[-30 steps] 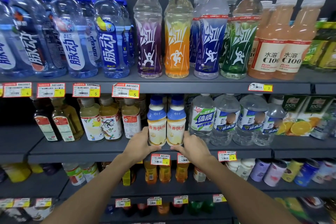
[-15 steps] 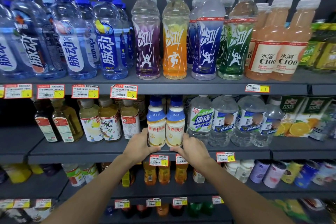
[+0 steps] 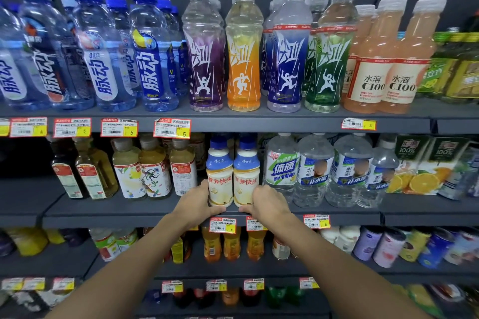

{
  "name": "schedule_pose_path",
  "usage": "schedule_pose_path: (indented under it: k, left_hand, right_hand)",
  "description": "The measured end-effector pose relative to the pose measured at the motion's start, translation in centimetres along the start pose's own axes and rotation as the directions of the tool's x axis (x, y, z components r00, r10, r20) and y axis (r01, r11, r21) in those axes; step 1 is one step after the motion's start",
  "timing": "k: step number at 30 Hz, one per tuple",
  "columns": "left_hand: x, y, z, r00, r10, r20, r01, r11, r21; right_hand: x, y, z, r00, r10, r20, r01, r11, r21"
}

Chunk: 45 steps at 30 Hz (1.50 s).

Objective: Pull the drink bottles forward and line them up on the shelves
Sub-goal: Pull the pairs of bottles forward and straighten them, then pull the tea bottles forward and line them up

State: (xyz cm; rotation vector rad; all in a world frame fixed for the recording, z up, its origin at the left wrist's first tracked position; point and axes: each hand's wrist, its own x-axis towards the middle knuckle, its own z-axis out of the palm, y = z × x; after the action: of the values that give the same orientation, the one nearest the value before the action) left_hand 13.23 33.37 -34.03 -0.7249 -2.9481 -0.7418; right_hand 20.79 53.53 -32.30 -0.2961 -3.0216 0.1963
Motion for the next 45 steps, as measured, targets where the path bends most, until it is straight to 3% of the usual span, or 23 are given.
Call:
schedule_pose_path:
  k: [5, 10, 18, 25, 29, 33, 37, 39, 43, 45]
  left_hand:
    - [-0.4, 0.6, -0.7, 1.0, -0.001, 0.001, 0.001, 0.995, 0.097]
    - [-0.8, 0.9, -0.5, 1.0, 0.002, -0.031, 0.0, 0.998, 0.065]
    - [-0.7, 0.4, 0.1, 0.999, -0.017, -0.043, 0.019, 0.999, 0.029]
    - [-0.8, -0.1, 0.4, 0.998, -0.018, -0.054, 0.018, 1.0, 0.011]
    - [-1.3, -0.2, 0.5, 0.996, 0.025, -0.088, -0.026, 1.0, -0.011]
    - [-2.3, -0.8, 0.3, 0.985, 0.008, -0.173, -0.012, 1.0, -0.019]
    - [-3.7, -3.7, -1.0, 0.904, 0.012, -0.428, -0.01, 1.0, 0.005]
    - [-4.2, -5.6, -2.2, 0.857, -0.074, -0.51, 0.062, 0.997, -0.04]
    - [-5.1, -8.8, -3.2, 0.767, -0.307, -0.563, 0.201, 0.949, -0.244]
    - [-5.5, -9.5, -2.9, 0.764, -0.345, -0.545, 0.201, 0.93, -0.306]
  right_hand:
    - [0.2, 0.1, -0.4, 0.999, -0.039, 0.0, 0.039, 0.997, -0.071]
    - [-0.5, 1.0, 0.4, 0.993, -0.114, 0.033, 0.117, 0.986, -0.117]
    - [-0.9, 2.5, 1.5, 0.968, -0.239, -0.071, 0.228, 0.964, -0.14]
    - [-0.7, 2.8, 2.0, 0.962, -0.26, -0.083, 0.25, 0.961, -0.119]
    - [-0.7, 2.9, 2.1, 0.96, -0.266, -0.092, 0.257, 0.961, -0.099]
    - [-1.4, 2.0, 2.5, 0.925, -0.322, -0.202, 0.304, 0.945, -0.117]
    - [-1.7, -1.9, 3.3, 0.876, -0.367, -0.313, 0.394, 0.919, 0.023]
    - [-1.5, -4.8, 3.6, 0.875, -0.344, -0.34, 0.401, 0.909, 0.113]
    - [-0.9, -10.9, 4.5, 0.901, -0.188, -0.39, 0.326, 0.887, 0.326]
    - [-0.4, -13.8, 4.9, 0.929, -0.083, -0.361, 0.246, 0.868, 0.432]
